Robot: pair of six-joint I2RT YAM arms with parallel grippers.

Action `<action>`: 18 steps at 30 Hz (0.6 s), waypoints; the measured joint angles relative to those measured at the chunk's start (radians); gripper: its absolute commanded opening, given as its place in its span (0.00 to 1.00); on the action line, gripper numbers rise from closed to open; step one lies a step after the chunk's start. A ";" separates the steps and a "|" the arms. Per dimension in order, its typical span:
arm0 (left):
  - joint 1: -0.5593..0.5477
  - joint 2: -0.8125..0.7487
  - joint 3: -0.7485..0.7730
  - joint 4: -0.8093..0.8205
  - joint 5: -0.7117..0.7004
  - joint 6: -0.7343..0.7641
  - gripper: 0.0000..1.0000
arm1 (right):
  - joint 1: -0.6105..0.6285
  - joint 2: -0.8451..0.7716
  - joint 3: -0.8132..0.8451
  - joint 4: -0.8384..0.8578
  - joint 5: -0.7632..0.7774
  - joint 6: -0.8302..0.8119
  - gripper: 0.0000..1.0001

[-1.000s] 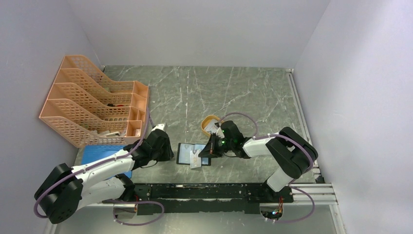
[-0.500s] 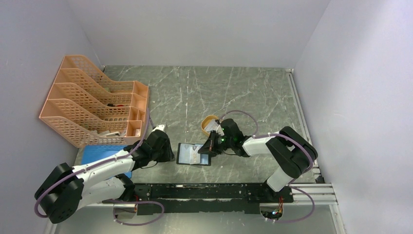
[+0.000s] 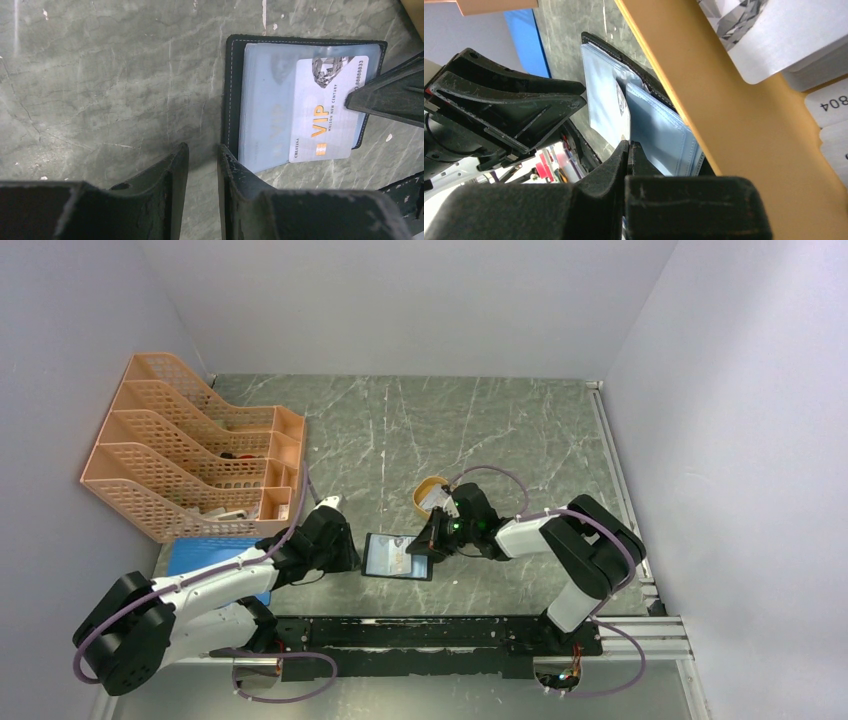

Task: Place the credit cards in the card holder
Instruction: Insert the credit card into the card holder.

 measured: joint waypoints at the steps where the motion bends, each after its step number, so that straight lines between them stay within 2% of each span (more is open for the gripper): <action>1: 0.000 0.001 0.000 0.003 0.001 -0.001 0.32 | 0.000 0.002 0.001 0.001 0.000 0.000 0.00; 18: 0.000 0.013 -0.026 0.080 0.044 -0.023 0.31 | 0.000 -0.003 -0.020 0.047 0.036 0.036 0.00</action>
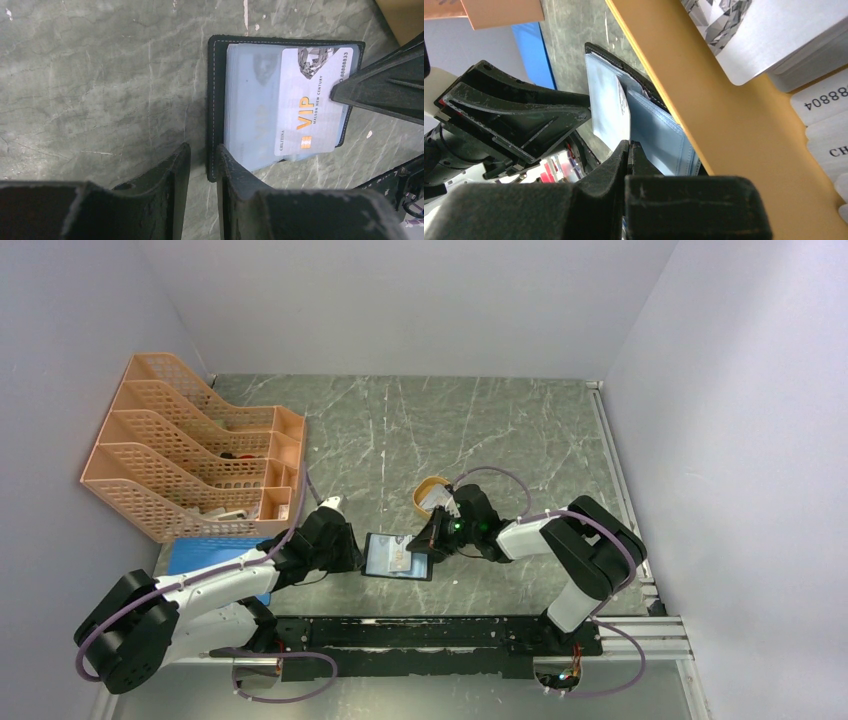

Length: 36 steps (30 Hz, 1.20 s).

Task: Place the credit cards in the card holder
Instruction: Insert the credit card into the card holder.

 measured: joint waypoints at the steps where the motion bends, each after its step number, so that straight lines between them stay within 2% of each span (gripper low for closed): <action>1: 0.000 0.000 0.000 0.001 0.000 0.000 0.31 | 0.000 0.000 0.000 0.001 0.000 0.000 0.00; 27: 0.000 -0.013 -0.034 0.056 0.030 -0.023 0.30 | 0.071 0.031 0.047 0.004 0.020 0.015 0.00; 36: 0.000 -0.042 -0.034 0.009 0.023 -0.023 0.29 | 0.077 0.019 0.049 -0.053 0.048 0.017 0.25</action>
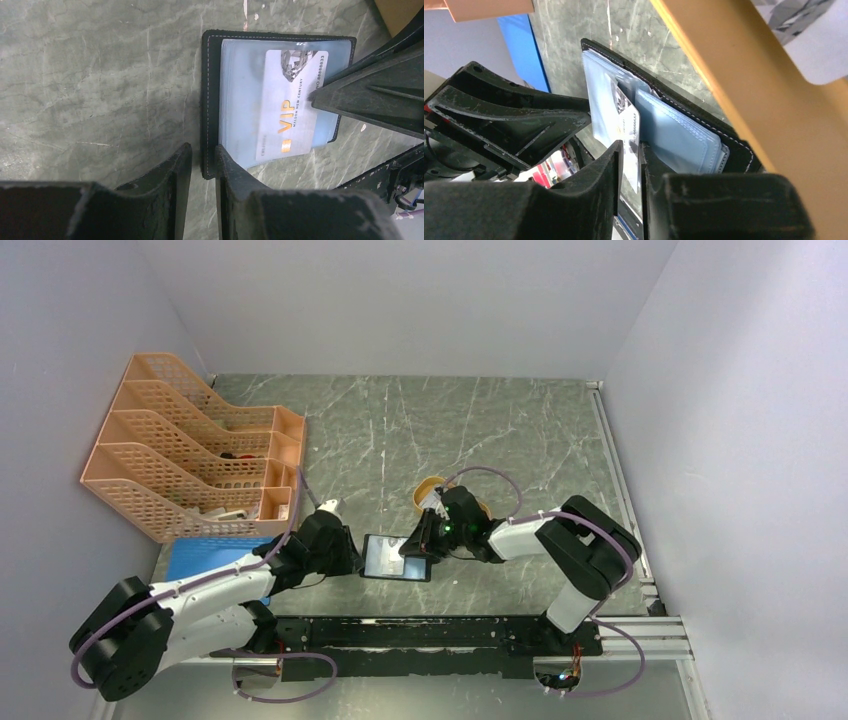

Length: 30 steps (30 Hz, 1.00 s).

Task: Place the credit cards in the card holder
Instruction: Insert the credit card into the card holder.

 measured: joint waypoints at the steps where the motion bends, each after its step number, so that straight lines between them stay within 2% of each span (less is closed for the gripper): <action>1: 0.000 -0.002 0.000 -0.002 0.000 0.000 0.29 | 0.001 -0.003 0.000 -0.003 0.002 0.000 0.28; 6: 0.000 -0.008 0.000 -0.013 -0.001 0.000 0.29 | 0.002 -0.029 0.000 -0.028 0.016 0.002 0.34; 15: 0.000 -0.008 0.000 -0.013 0.000 0.000 0.29 | 0.023 -0.041 0.034 -0.107 0.021 -0.018 0.33; 30: 0.000 -0.022 -0.014 -0.002 0.000 0.000 0.29 | 0.080 0.018 0.113 -0.137 0.024 -0.027 0.33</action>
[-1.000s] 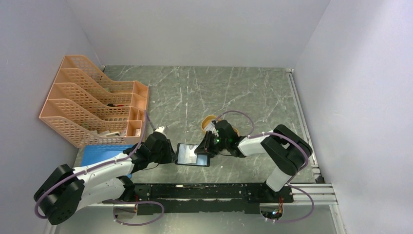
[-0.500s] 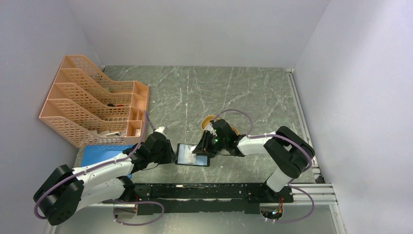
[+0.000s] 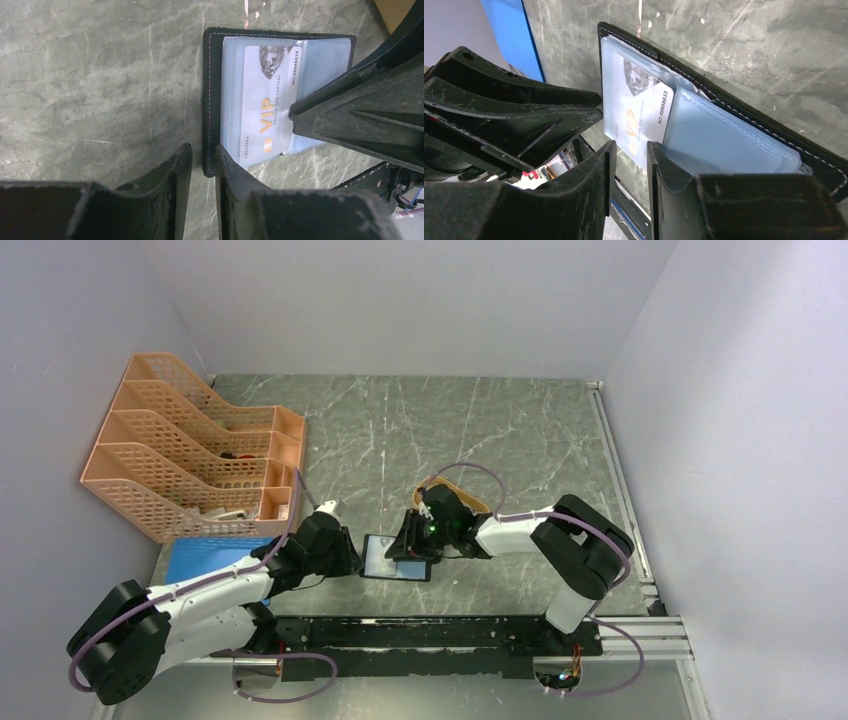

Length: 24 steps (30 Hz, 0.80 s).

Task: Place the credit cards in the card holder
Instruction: Insert the credit card into the card holder.

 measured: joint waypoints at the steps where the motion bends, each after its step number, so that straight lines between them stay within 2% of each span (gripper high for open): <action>1: 0.000 0.000 -0.001 0.003 0.000 0.000 0.29 | 0.002 0.003 0.005 -0.005 0.000 0.000 0.33; 7: 0.000 -0.006 -0.006 0.005 0.000 0.000 0.29 | 0.013 0.015 0.032 -0.040 0.017 -0.008 0.33; 14: 0.000 -0.040 -0.010 -0.032 -0.005 -0.002 0.29 | 0.013 -0.053 0.080 -0.189 0.136 -0.067 0.35; 24: 0.000 -0.056 -0.012 -0.053 -0.010 -0.004 0.29 | 0.023 -0.034 0.092 -0.209 0.145 -0.077 0.36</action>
